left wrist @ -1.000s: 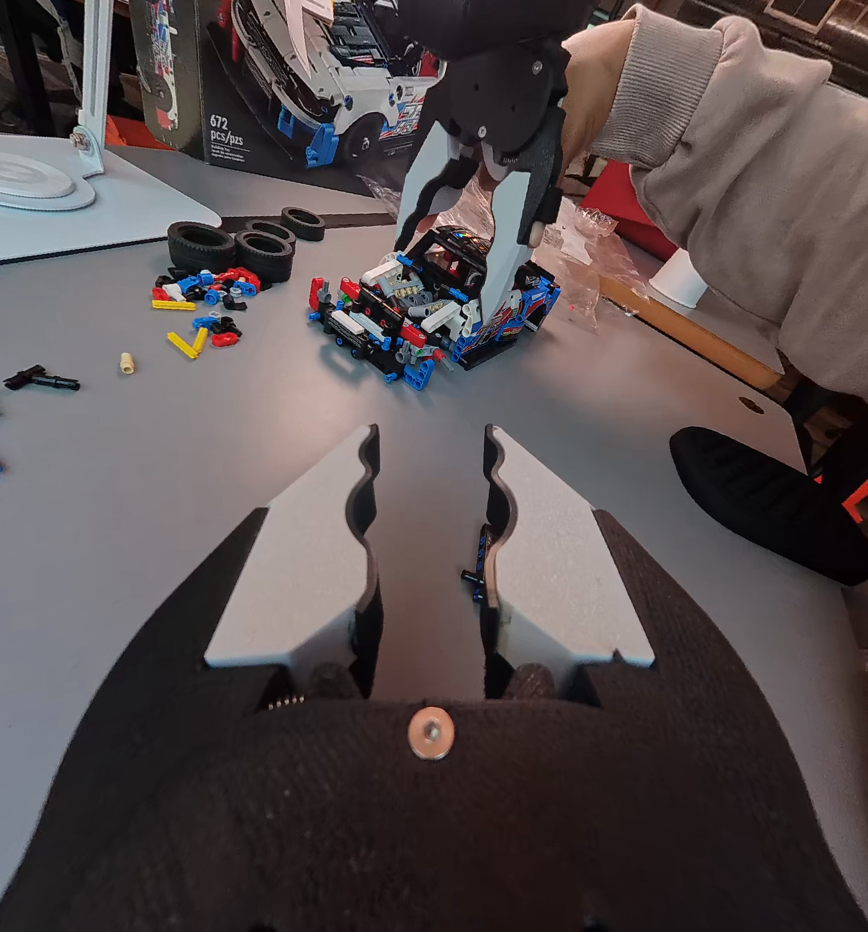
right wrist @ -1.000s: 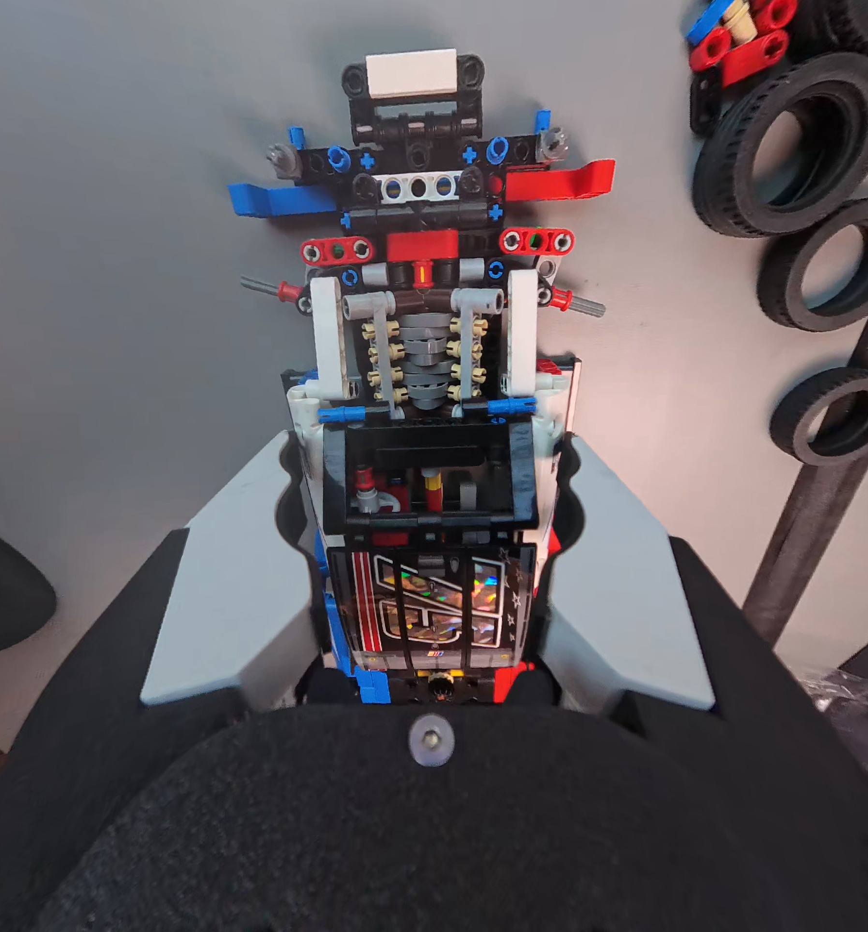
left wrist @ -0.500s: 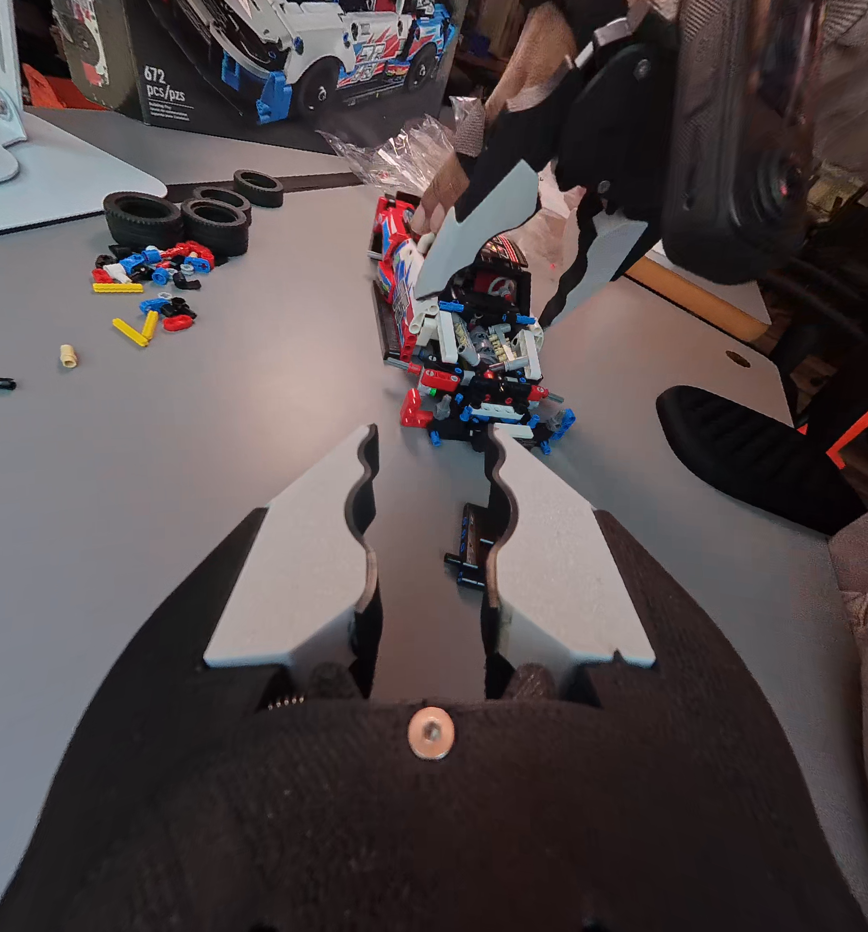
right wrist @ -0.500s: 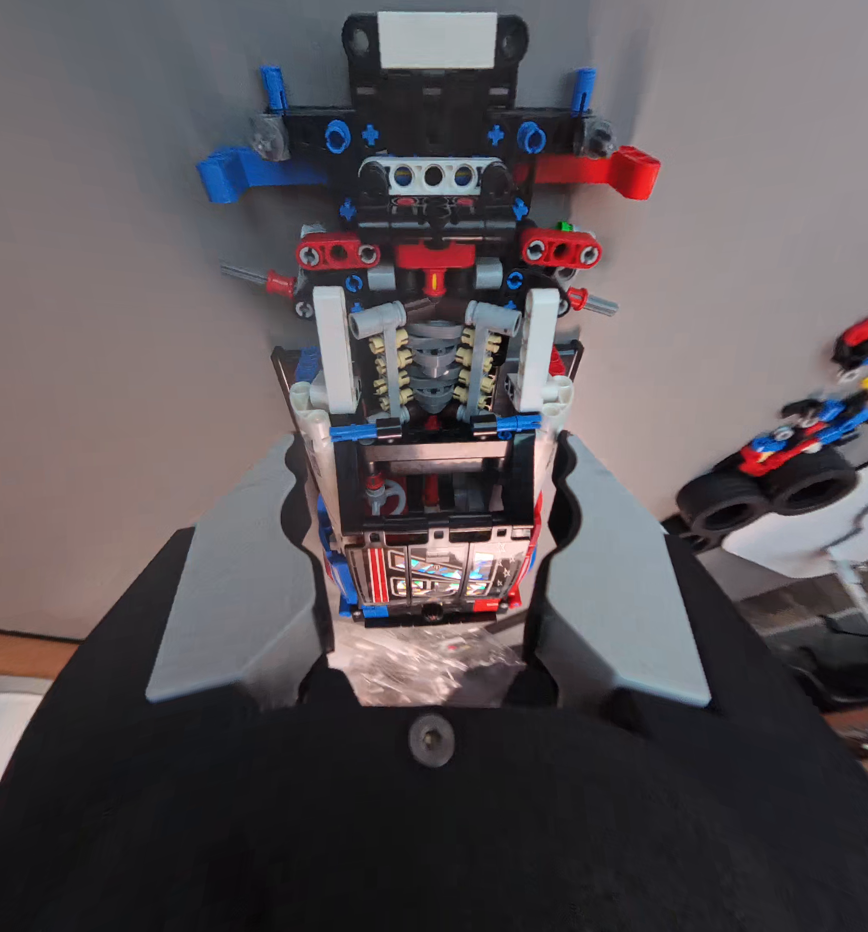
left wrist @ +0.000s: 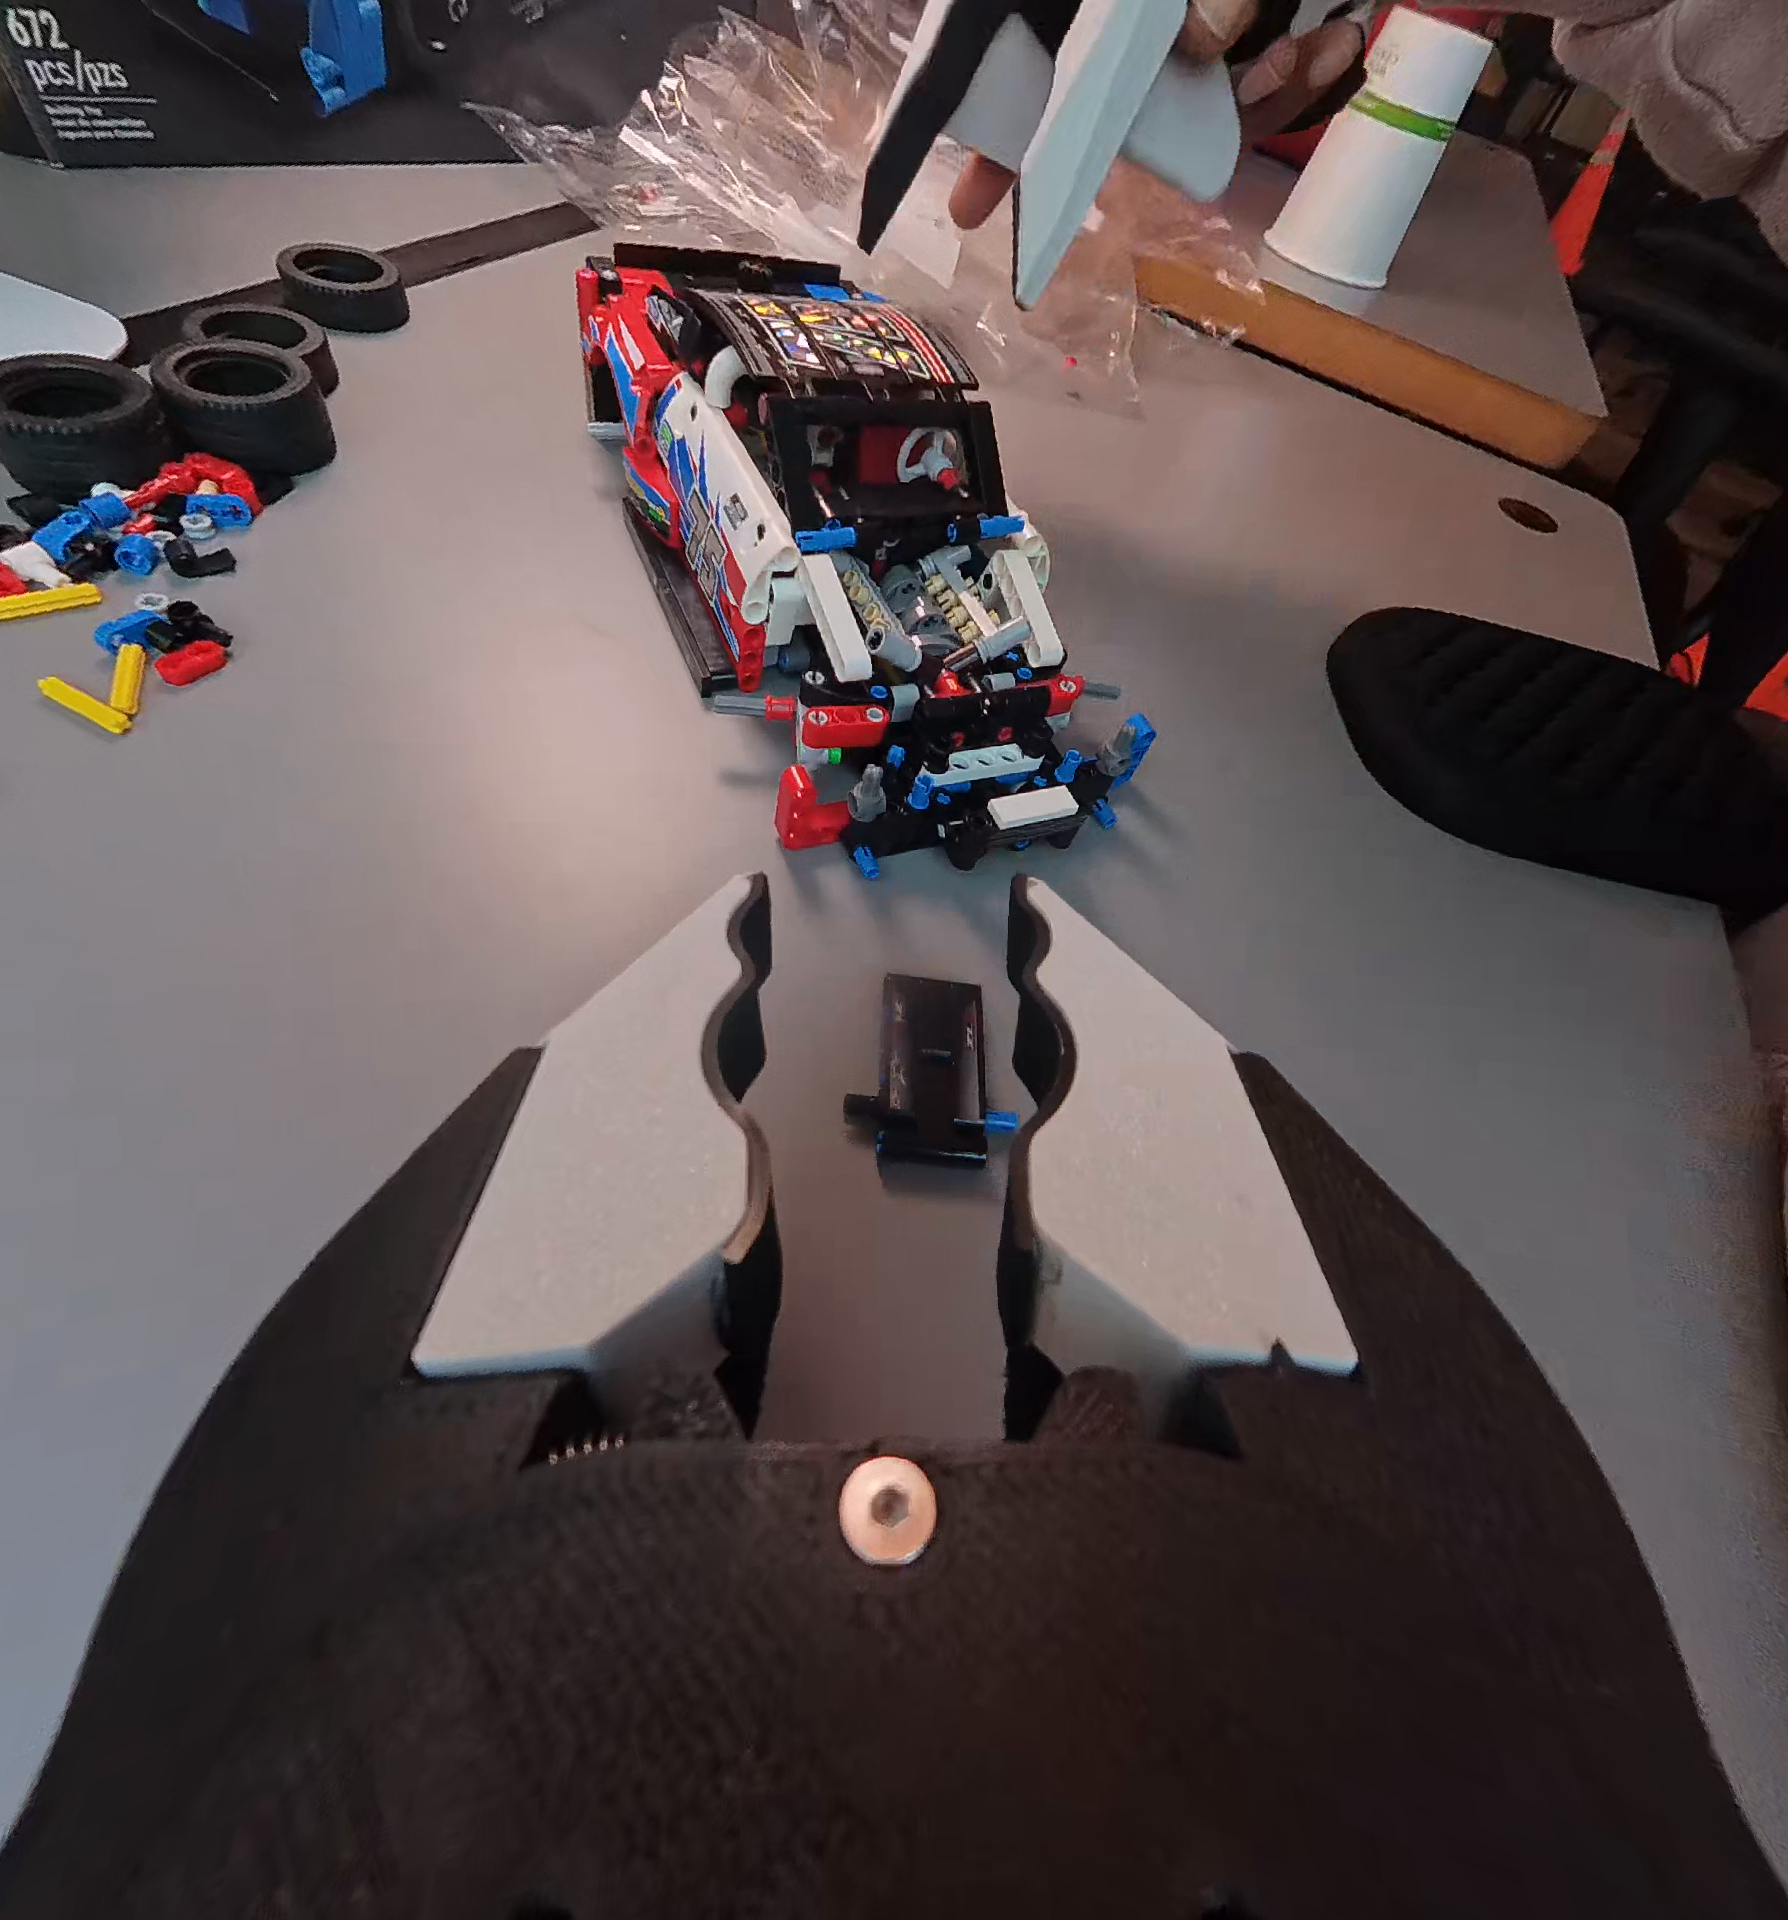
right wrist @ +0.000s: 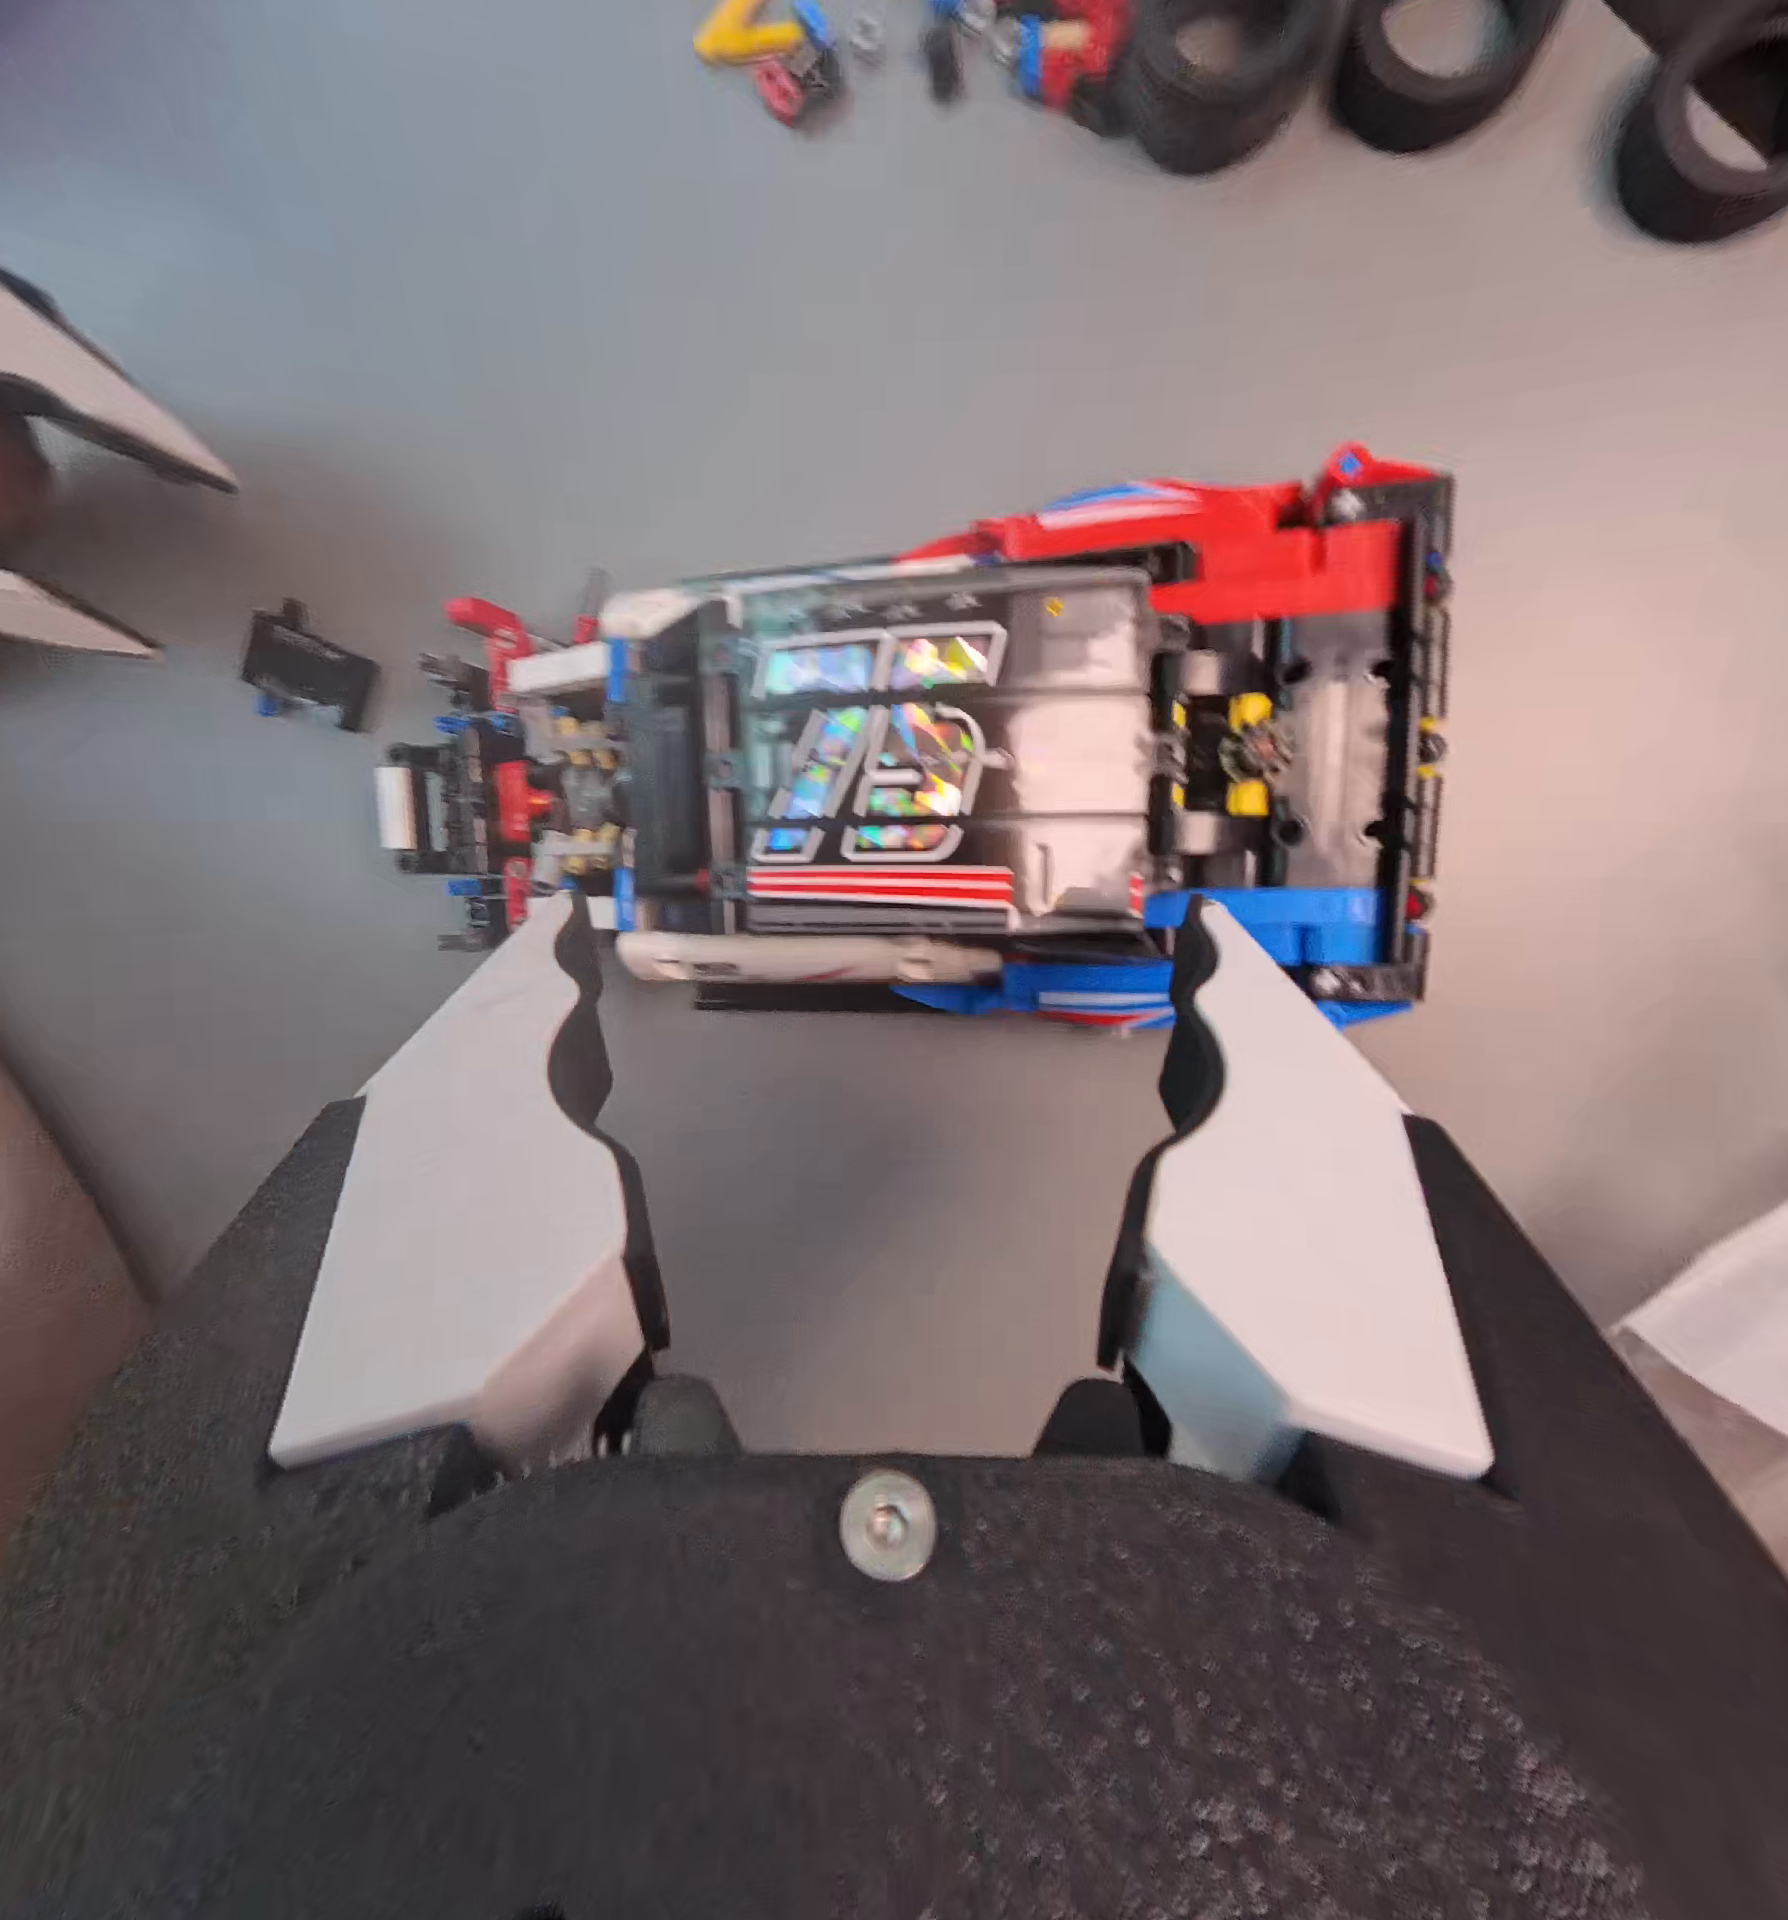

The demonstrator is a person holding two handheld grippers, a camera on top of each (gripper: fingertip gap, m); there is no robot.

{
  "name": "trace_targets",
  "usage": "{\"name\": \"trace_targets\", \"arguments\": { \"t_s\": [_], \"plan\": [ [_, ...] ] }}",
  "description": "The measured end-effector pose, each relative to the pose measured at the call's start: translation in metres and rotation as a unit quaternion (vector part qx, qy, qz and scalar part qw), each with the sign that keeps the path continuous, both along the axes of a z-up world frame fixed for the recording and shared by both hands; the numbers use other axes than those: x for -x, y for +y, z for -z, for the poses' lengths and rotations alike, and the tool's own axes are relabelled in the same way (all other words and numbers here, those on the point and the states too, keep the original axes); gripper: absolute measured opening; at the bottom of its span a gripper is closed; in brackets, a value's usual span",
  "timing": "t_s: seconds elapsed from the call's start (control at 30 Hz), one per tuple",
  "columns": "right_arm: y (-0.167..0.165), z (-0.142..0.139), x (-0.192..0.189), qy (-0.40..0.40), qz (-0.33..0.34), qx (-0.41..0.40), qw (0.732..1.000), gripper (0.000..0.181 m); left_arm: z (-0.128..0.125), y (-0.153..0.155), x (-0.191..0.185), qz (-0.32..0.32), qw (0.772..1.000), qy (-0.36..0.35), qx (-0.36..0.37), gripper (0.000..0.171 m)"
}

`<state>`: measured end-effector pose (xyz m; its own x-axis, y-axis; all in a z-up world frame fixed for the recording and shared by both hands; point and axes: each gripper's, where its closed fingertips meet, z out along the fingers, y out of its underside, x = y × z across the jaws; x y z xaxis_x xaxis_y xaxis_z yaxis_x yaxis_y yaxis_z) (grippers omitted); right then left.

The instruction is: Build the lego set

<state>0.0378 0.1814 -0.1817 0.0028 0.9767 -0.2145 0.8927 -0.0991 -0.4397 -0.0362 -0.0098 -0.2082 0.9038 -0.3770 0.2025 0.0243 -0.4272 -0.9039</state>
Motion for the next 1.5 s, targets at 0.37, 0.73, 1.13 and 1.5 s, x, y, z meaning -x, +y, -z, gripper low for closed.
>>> {"name": "trace_targets", "arguments": {
  "t_s": [0.37,0.73,1.13,1.5],
  "plan": [
    [-0.016,0.042,0.01,-0.013,-0.081,-0.119,0.99,0.126,0.044,-0.025,-0.005,0.058,0.983,0.127,0.118,0.07],
    [-0.041,0.042,0.047,0.008,-0.121,-0.116,0.986,0.126,0.05,-0.031,-0.004,0.097,0.965,0.228,0.085,0.023],
    [-0.049,0.042,0.057,0.027,-0.163,-0.112,0.98,0.126,0.05,-0.055,0.008,0.134,0.956,0.238,0.108,0.023],
    [-0.066,0.022,0.06,0.102,-0.156,-0.096,0.978,0.124,0.028,-0.044,0.021,0.088,0.971,0.215,0.056,0.023]
  ]
}}
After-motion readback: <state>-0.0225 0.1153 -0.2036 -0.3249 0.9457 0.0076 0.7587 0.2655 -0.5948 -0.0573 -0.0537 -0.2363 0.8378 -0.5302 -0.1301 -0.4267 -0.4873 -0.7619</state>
